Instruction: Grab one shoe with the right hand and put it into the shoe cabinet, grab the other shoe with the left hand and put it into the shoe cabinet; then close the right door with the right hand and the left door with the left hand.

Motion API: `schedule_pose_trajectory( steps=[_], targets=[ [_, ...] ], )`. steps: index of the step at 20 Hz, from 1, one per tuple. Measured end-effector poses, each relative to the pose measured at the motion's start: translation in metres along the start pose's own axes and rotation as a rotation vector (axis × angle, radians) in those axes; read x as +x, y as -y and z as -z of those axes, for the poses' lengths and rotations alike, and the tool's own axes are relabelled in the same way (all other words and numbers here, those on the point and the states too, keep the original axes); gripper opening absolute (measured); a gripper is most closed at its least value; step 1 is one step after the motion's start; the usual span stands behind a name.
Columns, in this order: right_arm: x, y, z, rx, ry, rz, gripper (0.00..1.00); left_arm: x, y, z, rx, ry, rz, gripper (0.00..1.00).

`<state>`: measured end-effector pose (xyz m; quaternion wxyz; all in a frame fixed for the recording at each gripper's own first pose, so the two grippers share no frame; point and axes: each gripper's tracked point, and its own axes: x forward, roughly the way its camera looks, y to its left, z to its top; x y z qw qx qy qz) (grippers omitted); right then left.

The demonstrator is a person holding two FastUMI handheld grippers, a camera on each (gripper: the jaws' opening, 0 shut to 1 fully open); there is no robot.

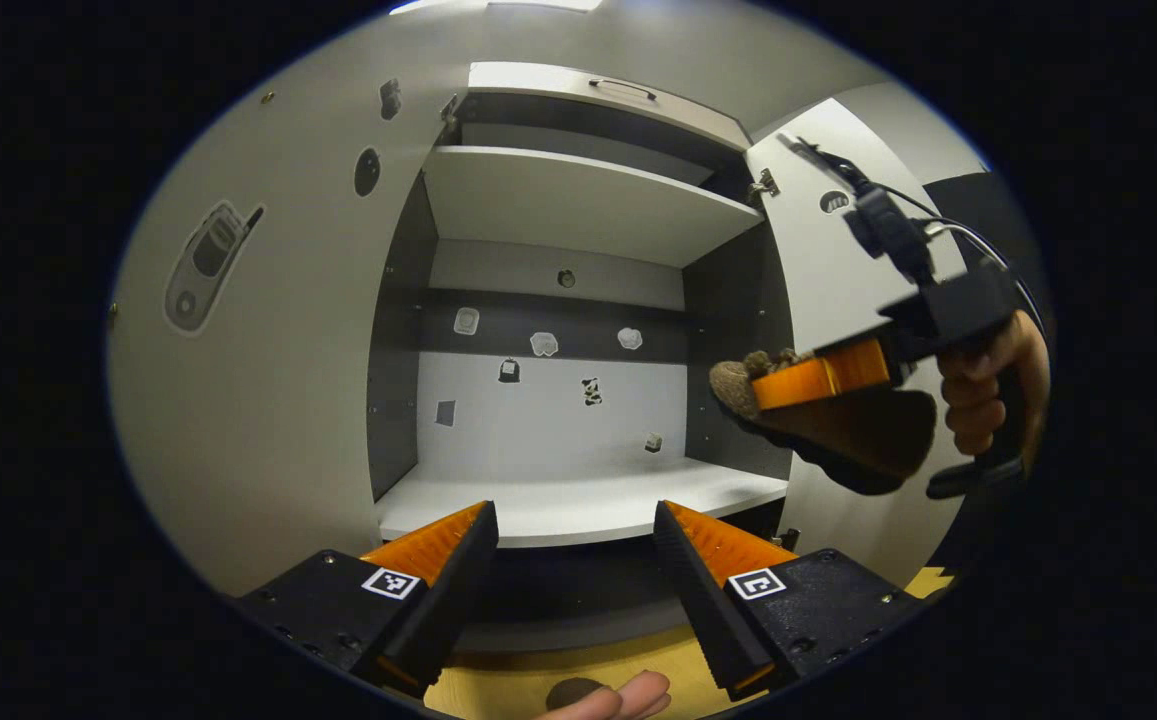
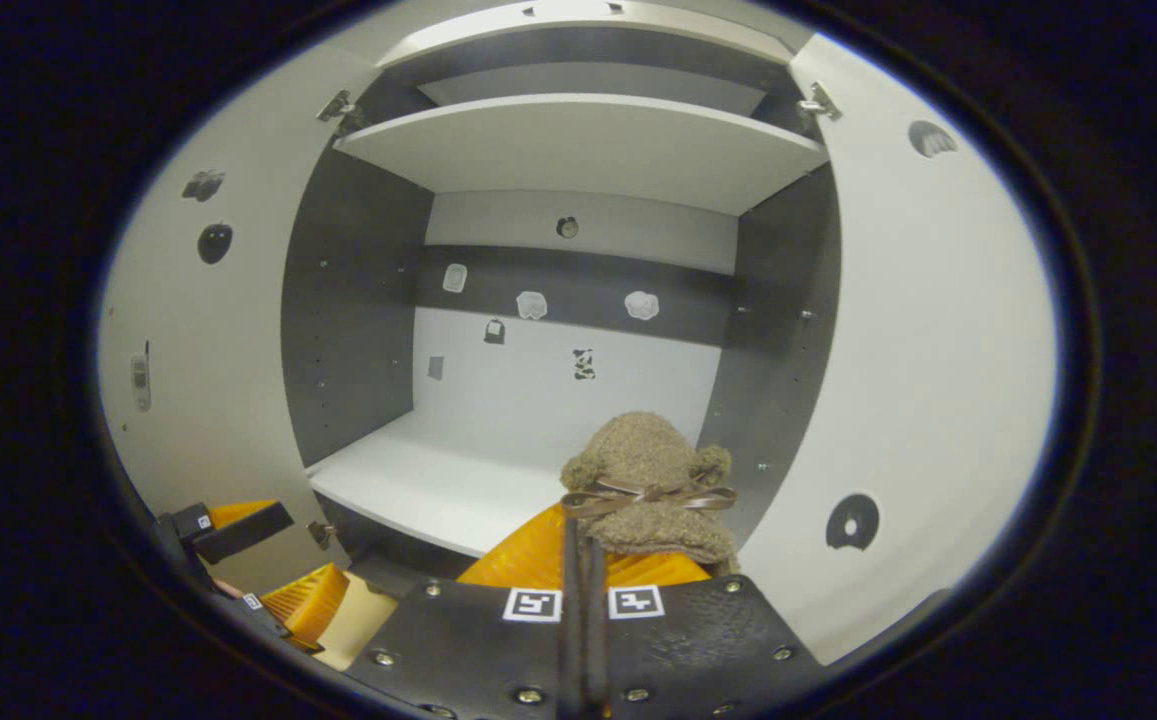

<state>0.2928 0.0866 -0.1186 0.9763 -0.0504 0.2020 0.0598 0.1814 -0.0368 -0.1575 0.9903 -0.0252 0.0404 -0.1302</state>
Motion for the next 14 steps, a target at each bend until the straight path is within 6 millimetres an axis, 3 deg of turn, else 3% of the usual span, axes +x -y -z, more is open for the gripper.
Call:
schedule_pose_trajectory(
  steps=[1, 3, 7, 10, 14],
  targets=[
    [0.013, -0.001, -0.007, -0.011, -0.016, 0.005, 0.03, 0.002, -0.004, 0.003, -0.011, -0.009, -0.006, 0.99],
    [0.043, 0.0, -0.01, -0.056, -0.063, 0.042, 0.03, 0.004, -0.011, 0.003, -0.022, -0.012, -0.019, 0.96],
    [0.101, 0.003, 0.005, -0.077, -0.155, 0.093, 0.03, 0.004, -0.029, 0.0, -0.032, -0.004, -0.065, 0.96],
    [0.136, 0.013, 0.025, -0.102, -0.205, 0.123, 0.03, 0.003, -0.029, 0.001, -0.045, -0.01, -0.056, 0.96],
    [0.175, 0.02, 0.029, -0.105, -0.184, 0.119, 0.03, 0.003, -0.029, -0.002, -0.041, 0.003, -0.052, 0.99]
  ],
)
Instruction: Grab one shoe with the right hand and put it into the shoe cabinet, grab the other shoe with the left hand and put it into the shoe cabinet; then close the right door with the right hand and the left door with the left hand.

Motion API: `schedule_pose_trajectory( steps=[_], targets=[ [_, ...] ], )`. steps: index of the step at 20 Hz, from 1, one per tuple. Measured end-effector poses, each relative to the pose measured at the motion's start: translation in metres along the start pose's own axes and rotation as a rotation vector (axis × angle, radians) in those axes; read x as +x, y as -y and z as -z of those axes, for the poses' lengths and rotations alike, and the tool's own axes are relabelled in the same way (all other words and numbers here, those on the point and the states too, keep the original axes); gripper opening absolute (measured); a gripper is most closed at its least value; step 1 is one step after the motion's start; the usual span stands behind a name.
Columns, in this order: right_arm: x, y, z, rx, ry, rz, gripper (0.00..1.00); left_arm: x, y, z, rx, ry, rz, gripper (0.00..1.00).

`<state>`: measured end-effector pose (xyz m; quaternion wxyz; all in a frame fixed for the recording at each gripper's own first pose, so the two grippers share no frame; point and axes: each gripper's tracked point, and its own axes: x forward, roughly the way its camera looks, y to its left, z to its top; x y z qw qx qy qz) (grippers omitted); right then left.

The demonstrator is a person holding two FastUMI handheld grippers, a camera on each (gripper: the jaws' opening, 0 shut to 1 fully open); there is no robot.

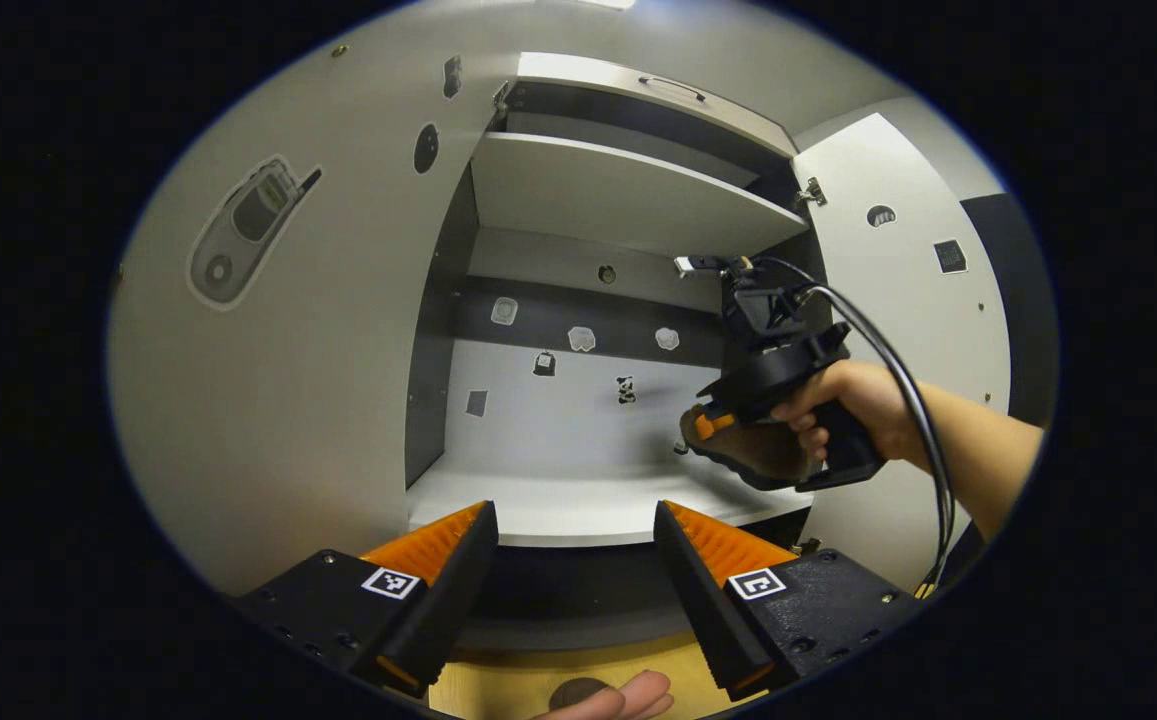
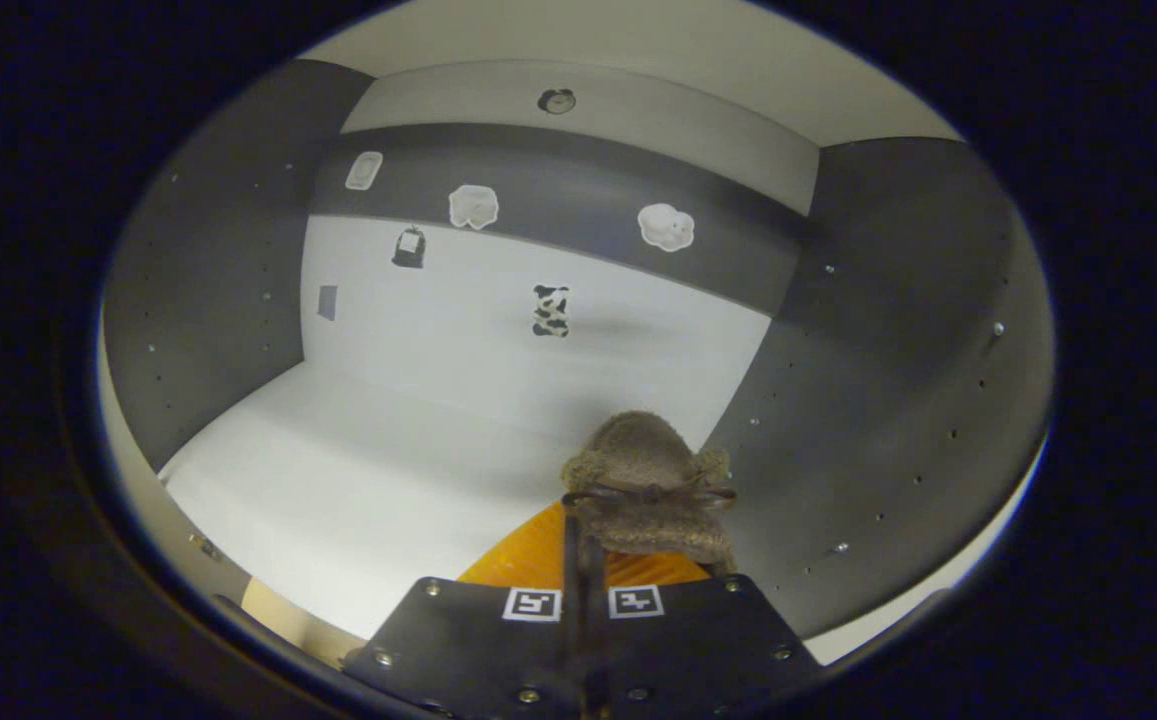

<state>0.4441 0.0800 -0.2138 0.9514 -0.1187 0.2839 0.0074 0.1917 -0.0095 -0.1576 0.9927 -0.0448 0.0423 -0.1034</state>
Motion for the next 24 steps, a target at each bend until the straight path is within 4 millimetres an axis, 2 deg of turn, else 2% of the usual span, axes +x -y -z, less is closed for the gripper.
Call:
schedule_pose_trajectory(
  steps=[1, 4, 7, 8, 10, 11, 14, 15, 17, 18, 21, 24],
  targets=[
    [0.007, -0.001, 0.001, 0.005, -0.003, -0.008, 0.03, 0.0, -0.001, 0.0, 0.001, 0.002, -0.001, 0.96],
    [0.028, 0.001, 0.009, 0.027, -0.015, -0.014, 0.03, 0.002, -0.003, 0.001, 0.004, 0.002, -0.007, 0.96],
    [0.042, 0.006, 0.007, 0.052, 0.003, -0.022, 0.05, 0.006, -0.007, 0.006, 0.006, -0.013, -0.02, 0.96],
    [0.039, 0.008, 0.006, 0.068, 0.005, -0.027, 0.15, 0.008, -0.007, 0.008, 0.007, -0.02, -0.023, 0.96],
    [0.036, 0.013, 0.007, 0.111, 0.005, -0.022, 0.19, 0.011, -0.008, 0.011, 0.008, -0.028, -0.029, 0.96],
    [0.032, 0.015, 0.007, 0.137, 0.009, -0.023, 0.28, 0.013, -0.008, 0.012, 0.008, -0.032, -0.033, 0.96],
    [0.011, 0.004, 0.006, 0.162, 0.027, -0.094, 0.76, 0.015, -0.011, 0.016, 0.011, -0.04, -0.048, 0.96],
    [0.002, 0.001, 0.006, 0.15, 0.037, -0.103, 0.77, 0.016, -0.011, 0.018, 0.011, -0.047, -0.055, 0.96],
    [-0.019, 0.008, -0.002, 0.096, 0.092, -0.075, 0.84, 0.017, -0.011, 0.023, 0.006, -0.061, -0.067, 0.96],
    [-0.032, 0.008, -0.006, 0.082, 0.129, -0.064, 0.97, 0.018, -0.011, 0.026, 0.0, -0.069, -0.071, 0.96],
    [-0.087, 0.006, -0.012, 0.071, 0.232, -0.046, 0.99, 0.021, -0.002, 0.032, -0.02, -0.095, -0.055, 0.96],
    [-0.149, 0.008, -0.008, 0.095, 0.361, -0.019, 0.98, 0.019, -0.007, 0.031, -0.001, -0.087, -0.089, 0.96]
  ],
)
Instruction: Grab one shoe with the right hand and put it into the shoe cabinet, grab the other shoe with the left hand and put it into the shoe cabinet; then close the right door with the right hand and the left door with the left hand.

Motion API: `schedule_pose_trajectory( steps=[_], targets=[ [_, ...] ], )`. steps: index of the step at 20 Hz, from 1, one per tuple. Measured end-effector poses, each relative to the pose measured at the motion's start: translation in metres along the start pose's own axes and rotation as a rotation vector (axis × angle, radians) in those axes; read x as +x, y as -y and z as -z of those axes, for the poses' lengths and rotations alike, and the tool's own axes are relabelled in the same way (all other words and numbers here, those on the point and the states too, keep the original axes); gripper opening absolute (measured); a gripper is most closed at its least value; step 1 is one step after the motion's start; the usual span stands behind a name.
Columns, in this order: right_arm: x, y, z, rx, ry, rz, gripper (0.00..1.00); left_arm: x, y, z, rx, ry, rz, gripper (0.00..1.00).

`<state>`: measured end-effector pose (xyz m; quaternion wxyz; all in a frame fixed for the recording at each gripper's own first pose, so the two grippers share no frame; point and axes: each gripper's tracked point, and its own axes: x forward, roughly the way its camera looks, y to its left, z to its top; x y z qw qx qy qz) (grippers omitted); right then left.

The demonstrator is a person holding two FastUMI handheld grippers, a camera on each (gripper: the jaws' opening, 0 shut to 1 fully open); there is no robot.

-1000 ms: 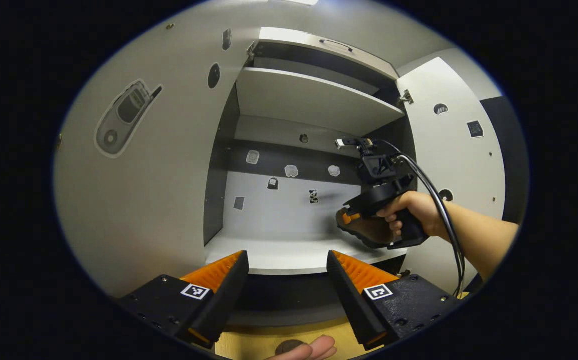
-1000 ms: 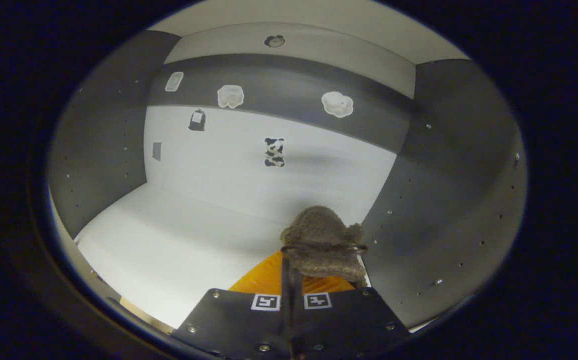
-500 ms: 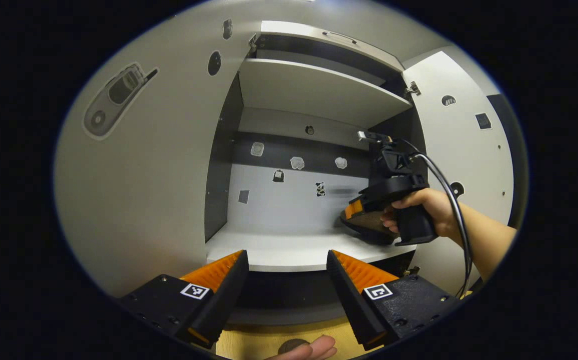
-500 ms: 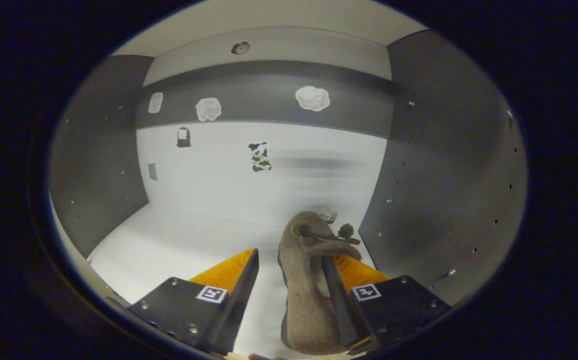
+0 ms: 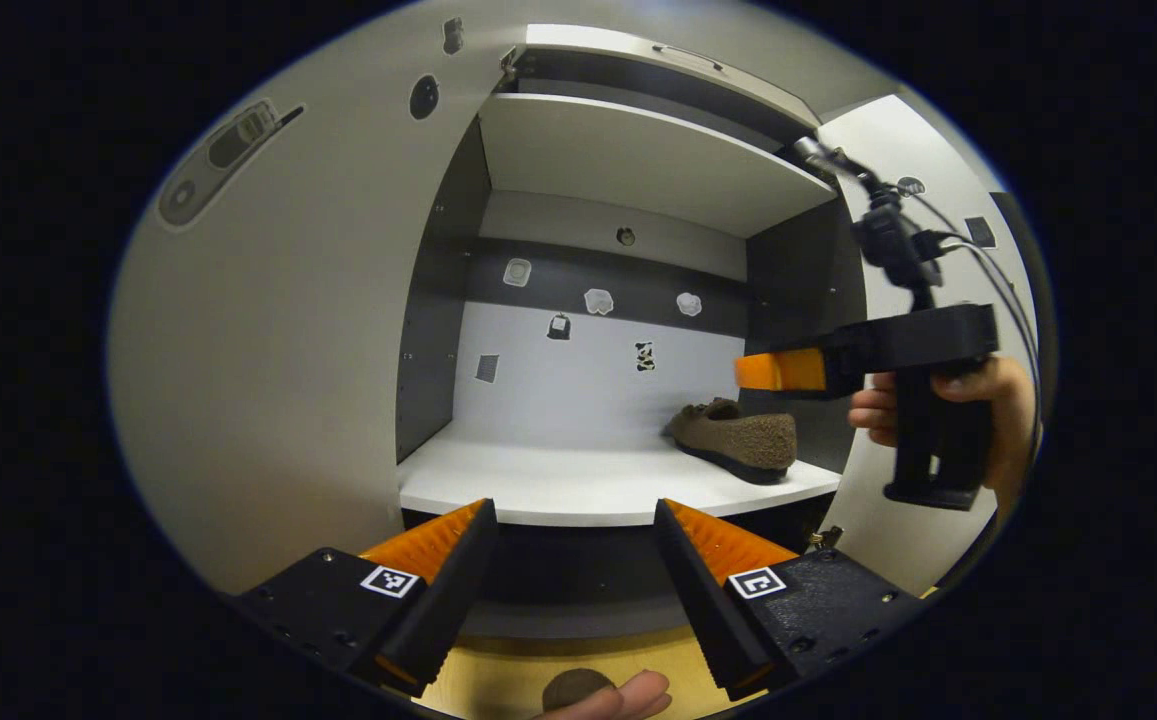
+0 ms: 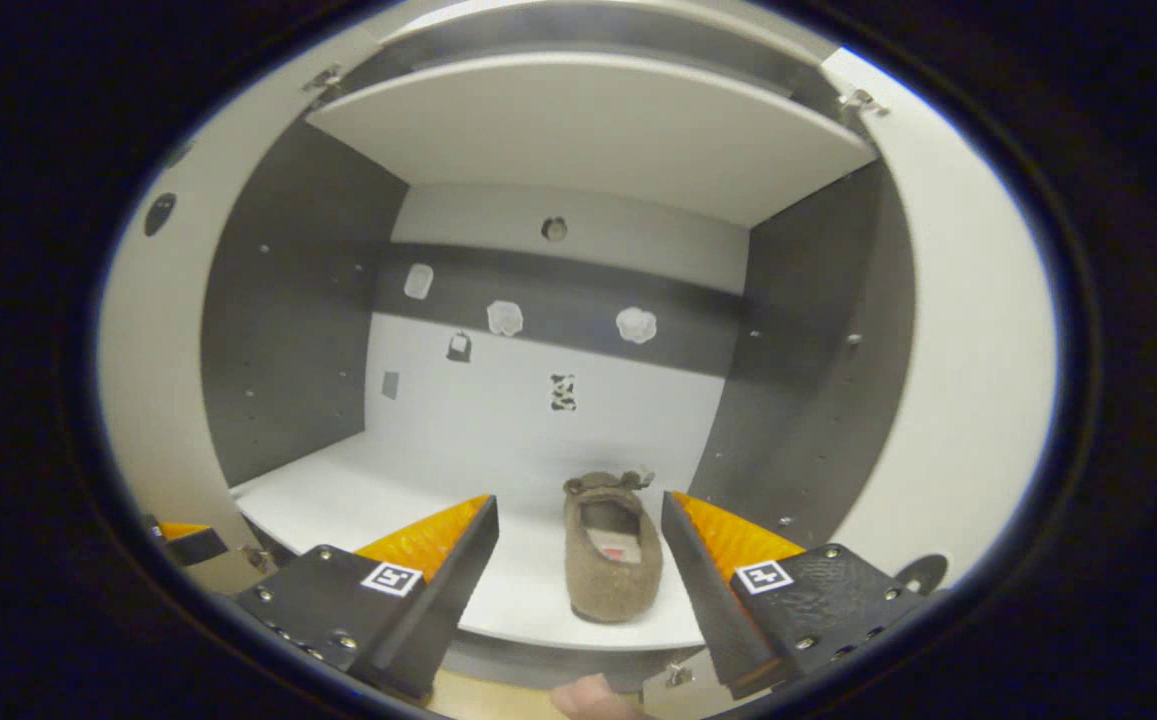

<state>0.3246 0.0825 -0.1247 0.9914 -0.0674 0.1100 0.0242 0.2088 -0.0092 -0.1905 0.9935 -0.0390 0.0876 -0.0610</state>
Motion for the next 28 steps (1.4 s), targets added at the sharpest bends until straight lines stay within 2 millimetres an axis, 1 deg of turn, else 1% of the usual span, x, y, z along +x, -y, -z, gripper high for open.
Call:
schedule_pose_trajectory(
  steps=[1, 3, 4, 5, 7, 8, 9, 11, 13, 15, 17, 21, 22, 25, 28],
  targets=[
    [-0.02, 0.005, -0.007, 0.0, 0.045, 0.027, 0.98, -0.002, -0.002, -0.001, 0.003, 0.004, -0.014, 0.96],
    [-0.06, 0.022, -0.018, -0.001, 0.146, 0.087, 0.98, -0.006, 0.0, 0.0, 0.022, 0.005, -0.01, 0.96],
    [-0.078, 0.018, -0.022, 0.031, 0.191, 0.072, 0.98, -0.007, 0.0, -0.001, 0.024, 0.009, -0.009, 0.96],
    [-0.097, 0.015, -0.023, 0.071, 0.223, 0.048, 0.99, -0.005, 0.002, 0.004, 0.032, -0.006, -0.009, 0.96],
    [-0.124, 0.023, -0.014, 0.14, 0.256, 0.048, 0.99, -0.006, 0.003, 0.017, 0.032, -0.035, -0.022, 0.96],
    [-0.135, 0.027, -0.005, 0.151, 0.258, 0.05, 0.98, -0.008, 0.005, 0.026, 0.028, -0.056, -0.028, 0.96],
    [-0.141, 0.029, 0.003, 0.142, 0.256, 0.052, 0.98, -0.009, 0.006, 0.035, 0.025, -0.075, -0.035, 0.97],
    [-0.151, 0.029, 0.02, 0.117, 0.255, 0.051, 0.98, -0.015, 0.013, 0.065, 0.02, -0.139, -0.024, 0.97],
    [-0.16, 0.027, 0.034, 0.125, 0.259, 0.043, 0.98, -0.024, 0.019, 0.105, 0.021, -0.225, 0.01, 0.97],
    [-0.168, 0.025, 0.046, 0.155, 0.256, 0.02, 0.99, -0.037, 0.016, 0.146, 0.015, -0.315, 0.017, 0.98],
    [-0.174, 0.027, 0.052, 0.178, 0.258, 0.002, 0.98, -0.051, 0.009, 0.181, -0.017, -0.386, 0.009, 0.98],
    [-0.186, 0.042, 0.053, 0.223, 0.295, 0.01, 0.98, -0.081, -0.011, 0.235, 0.003, -0.487, -0.032, 0.98],
    [-0.188, 0.045, 0.053, 0.229, 0.301, 0.015, 0.98, -0.086, -0.014, 0.246, 0.007, -0.508, -0.039, 0.98],
    [-0.191, 0.045, 0.064, 0.221, 0.292, 0.015, 0.98, -0.101, -0.006, 0.28, -0.012, -0.592, -0.022, 0.98],
    [-0.192, 0.043, 0.072, 0.199, 0.286, 0.019, 0.98, -0.103, -0.01, 0.307, -0.013, -0.614, -0.045, 0.98]
  ],
)
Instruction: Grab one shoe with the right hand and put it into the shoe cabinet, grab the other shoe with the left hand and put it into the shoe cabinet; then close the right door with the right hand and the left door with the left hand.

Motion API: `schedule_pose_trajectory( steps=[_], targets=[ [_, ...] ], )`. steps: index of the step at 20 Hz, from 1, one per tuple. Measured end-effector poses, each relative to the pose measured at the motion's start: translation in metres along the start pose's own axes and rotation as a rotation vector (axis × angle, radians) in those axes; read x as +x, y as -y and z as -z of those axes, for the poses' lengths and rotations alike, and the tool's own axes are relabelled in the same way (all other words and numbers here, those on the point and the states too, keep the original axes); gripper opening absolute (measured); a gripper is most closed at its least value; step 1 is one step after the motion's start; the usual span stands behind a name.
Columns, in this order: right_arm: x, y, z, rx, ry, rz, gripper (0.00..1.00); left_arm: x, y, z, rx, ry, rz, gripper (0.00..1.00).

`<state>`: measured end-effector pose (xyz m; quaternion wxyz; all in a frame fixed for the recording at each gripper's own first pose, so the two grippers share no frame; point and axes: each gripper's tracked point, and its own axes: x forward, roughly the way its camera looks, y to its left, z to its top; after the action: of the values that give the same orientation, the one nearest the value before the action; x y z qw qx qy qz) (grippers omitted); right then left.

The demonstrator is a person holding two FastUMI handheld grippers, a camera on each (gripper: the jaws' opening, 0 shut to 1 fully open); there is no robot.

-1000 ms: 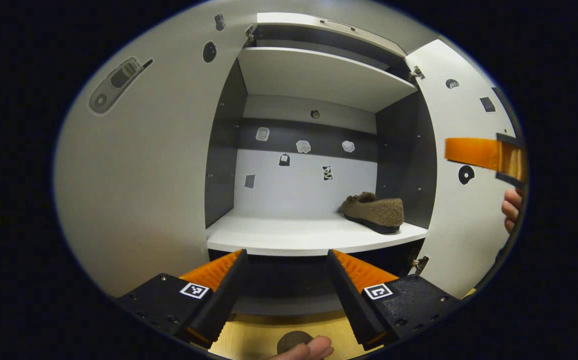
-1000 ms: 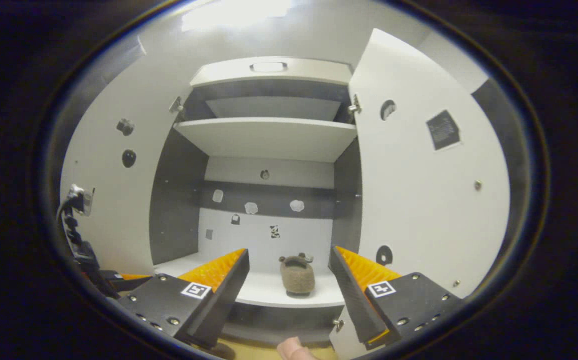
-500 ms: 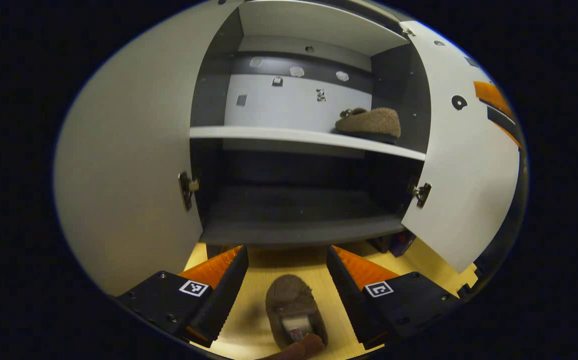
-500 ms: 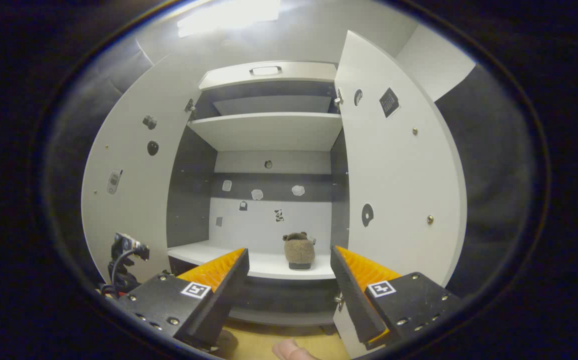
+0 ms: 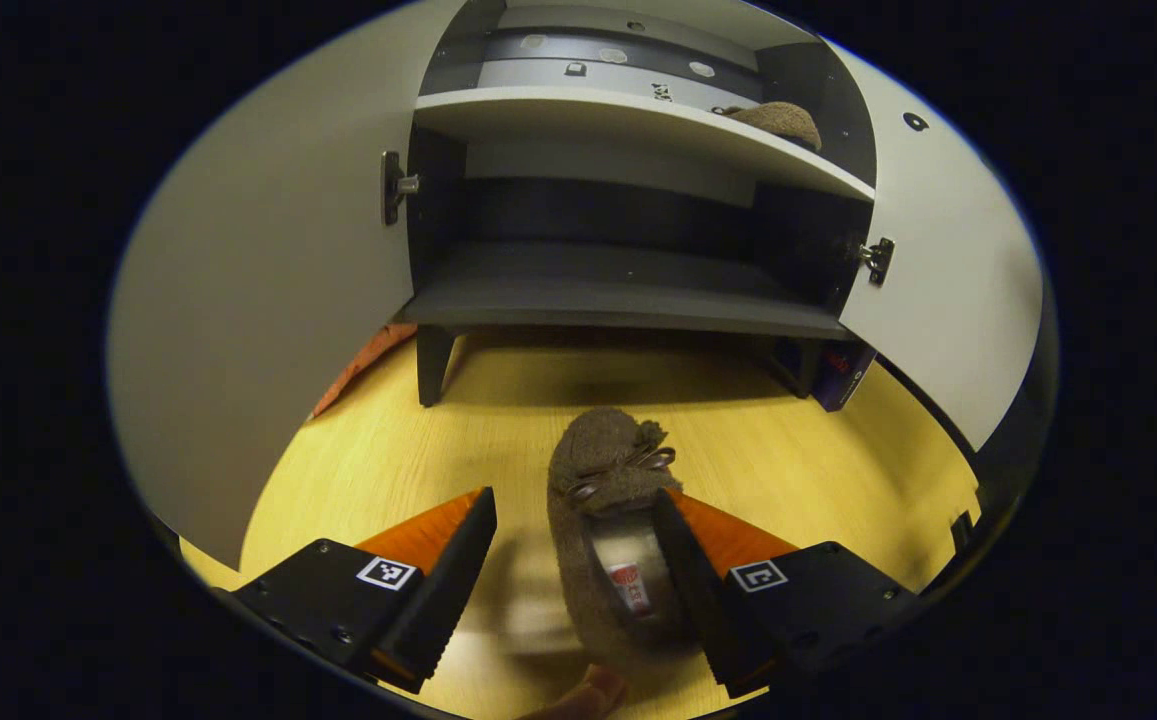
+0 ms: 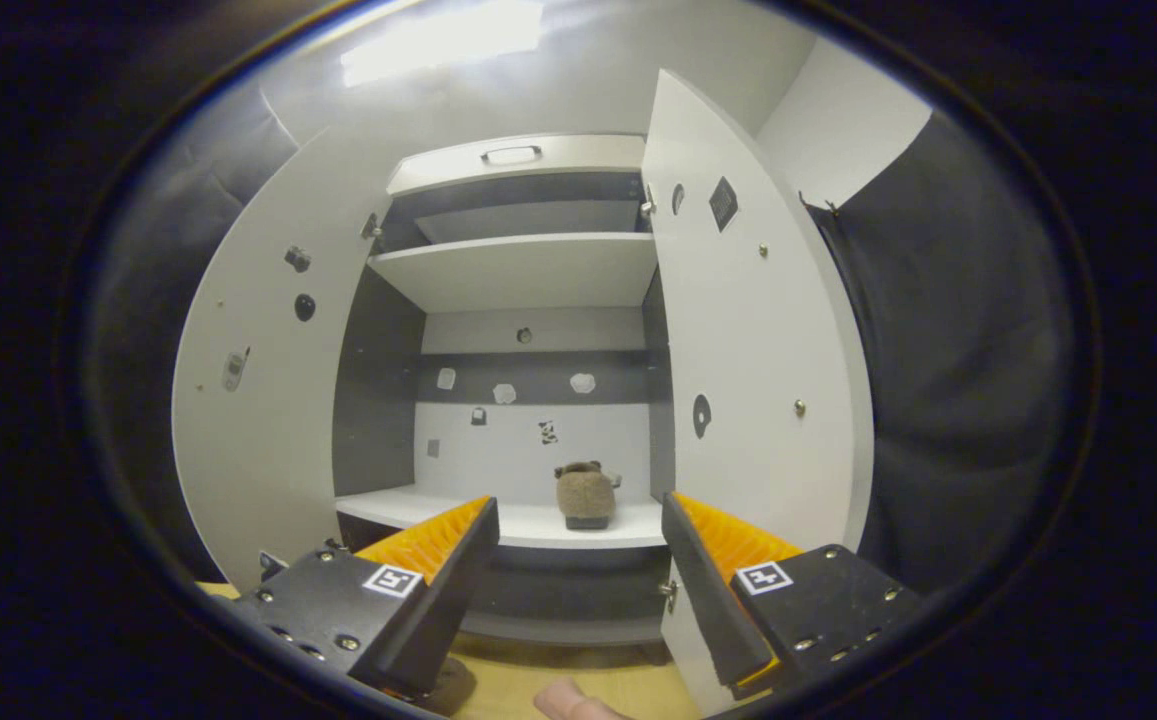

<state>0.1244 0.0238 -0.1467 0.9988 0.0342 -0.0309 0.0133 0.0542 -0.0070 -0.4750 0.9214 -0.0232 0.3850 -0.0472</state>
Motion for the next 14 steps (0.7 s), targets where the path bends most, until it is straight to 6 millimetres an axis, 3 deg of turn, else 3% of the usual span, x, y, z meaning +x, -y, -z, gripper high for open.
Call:
schedule_pose_trajectory(
  steps=[4, 6, 8, 10, 11, 14],
  targets=[
    [-0.006, 0.001, 0.005, -0.03, 0.012, -0.001, 0.98, 0.025, -0.017, 0.021, -0.003, -0.035, -0.05, 0.99],
    [-0.007, 0.008, 0.003, -0.016, 0.037, 0.033, 0.98, 0.036, -0.028, 0.03, 0.066, -0.066, -0.069, 0.93],
    [-0.016, 0.006, 0.011, -0.001, 0.031, 0.028, 0.98, 0.033, -0.006, 0.025, 0.008, -0.069, 0.041, 0.66],
    [-0.023, 0.004, 0.023, 0.013, 0.001, 0.02, 0.98, 0.039, -0.015, 0.027, 0.015, -0.083, 0.004, 0.1],
    [-0.027, 0.003, 0.028, 0.015, -0.014, 0.014, 0.98, 0.034, -0.018, 0.024, 0.019, -0.079, -0.011, 0.04],
    [-0.034, 0.01, 0.033, 0.019, -0.029, 0.019, 0.98, 0.016, -0.02, 0.0, 0.044, -0.02, -0.032, 0.01]
  ],
)
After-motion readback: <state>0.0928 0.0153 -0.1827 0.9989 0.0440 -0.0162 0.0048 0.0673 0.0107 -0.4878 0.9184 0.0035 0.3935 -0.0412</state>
